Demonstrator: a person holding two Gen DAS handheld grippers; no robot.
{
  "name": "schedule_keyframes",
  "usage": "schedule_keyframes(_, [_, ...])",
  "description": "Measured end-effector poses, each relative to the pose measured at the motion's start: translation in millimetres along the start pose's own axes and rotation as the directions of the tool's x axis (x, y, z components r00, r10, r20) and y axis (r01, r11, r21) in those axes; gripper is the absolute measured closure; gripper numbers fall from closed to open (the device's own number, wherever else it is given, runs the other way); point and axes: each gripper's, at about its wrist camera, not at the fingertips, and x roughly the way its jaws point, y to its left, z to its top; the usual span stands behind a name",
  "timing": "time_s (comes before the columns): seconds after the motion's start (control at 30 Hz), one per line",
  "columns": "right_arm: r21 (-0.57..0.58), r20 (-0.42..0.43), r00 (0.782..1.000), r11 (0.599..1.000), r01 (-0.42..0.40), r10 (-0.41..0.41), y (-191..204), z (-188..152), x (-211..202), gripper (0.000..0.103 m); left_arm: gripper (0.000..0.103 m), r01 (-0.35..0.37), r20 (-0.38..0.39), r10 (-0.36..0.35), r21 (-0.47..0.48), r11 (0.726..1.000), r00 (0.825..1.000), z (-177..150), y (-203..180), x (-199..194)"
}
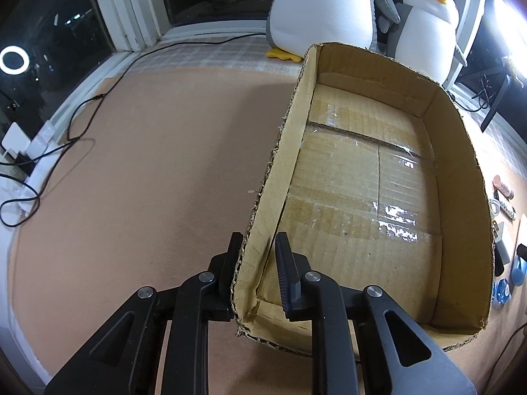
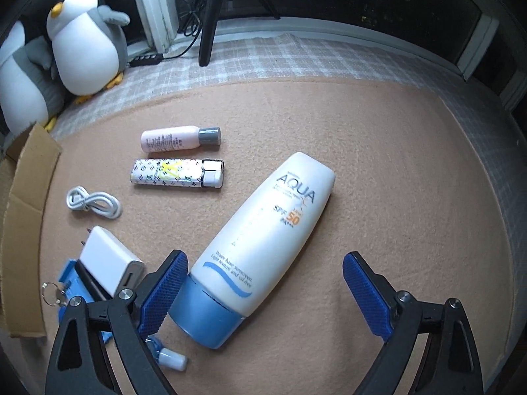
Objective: Organize rigid objects
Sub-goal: 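Grasp the white AQUA sunscreen tube with the right tool while left holds box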
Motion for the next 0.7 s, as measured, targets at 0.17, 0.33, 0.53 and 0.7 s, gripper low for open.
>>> schedule_keyframes(0.17, [-0.049,-0.021,0.999,0.999,0.025,-0.026,-11.3,-3.8,0.9,0.027,0.085,0.002,-0.001,-0.002,0.002,1.000,1.000,-0.1,0.0,0.1])
schedule_keyframes(0.33, [-0.046,-0.045,0.999,0.999,-0.001,-0.002,-33.6,-6.5,6.2,0.042,0.085,-0.002,-0.001,0.002,0.000,1.000,1.000,-0.2,0.0,0.4])
schedule_keyframes(0.53, [-0.100,-0.016,0.999,0.994,-0.051,0.050,-34.2,-9.7,6.8,0.050,0.085,-0.007,-0.005,0.007,0.003,1.000,1.000,0.8,-0.3,2.1])
schedule_keyframes(0.7, [-0.141,-0.009,0.997,0.987,-0.076,0.076,-28.6,-10.1,5.5,0.059,0.085,-0.016,-0.006,0.016,0.005,1.000,1.000,0.7,-1.7,2.6])
